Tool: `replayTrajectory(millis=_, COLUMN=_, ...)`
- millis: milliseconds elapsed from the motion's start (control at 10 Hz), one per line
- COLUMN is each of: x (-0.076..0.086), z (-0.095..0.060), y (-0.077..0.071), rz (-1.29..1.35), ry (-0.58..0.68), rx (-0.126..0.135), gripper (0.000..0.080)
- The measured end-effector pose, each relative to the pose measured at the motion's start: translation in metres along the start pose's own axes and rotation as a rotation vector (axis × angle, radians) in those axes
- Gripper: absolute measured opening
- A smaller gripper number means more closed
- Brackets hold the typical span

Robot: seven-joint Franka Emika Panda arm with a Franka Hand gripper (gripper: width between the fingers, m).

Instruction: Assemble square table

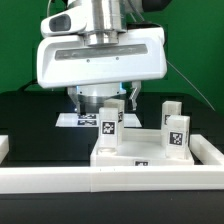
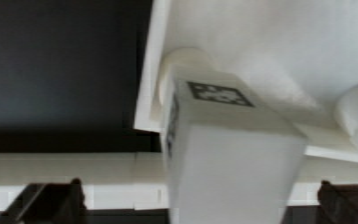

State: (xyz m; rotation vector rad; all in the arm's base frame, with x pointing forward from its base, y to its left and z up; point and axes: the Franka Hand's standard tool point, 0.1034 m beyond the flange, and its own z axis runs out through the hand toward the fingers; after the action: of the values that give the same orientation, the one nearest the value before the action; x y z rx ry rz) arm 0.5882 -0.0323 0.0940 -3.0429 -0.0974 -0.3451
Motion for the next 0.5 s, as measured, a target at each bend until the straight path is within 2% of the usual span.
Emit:
replayTrajectory(millis=400, x=-0.0025, z=0.0022, y=-0.0010, rz=0.015, ry=-0.005, rx=0.001, gripper=0.0649)
replayTrajectory(millis=500, x=-0.0042, z=0.0051, y=-0.0066, rz=0.036, ry=-0.008, rx=0.002, gripper=0.0649)
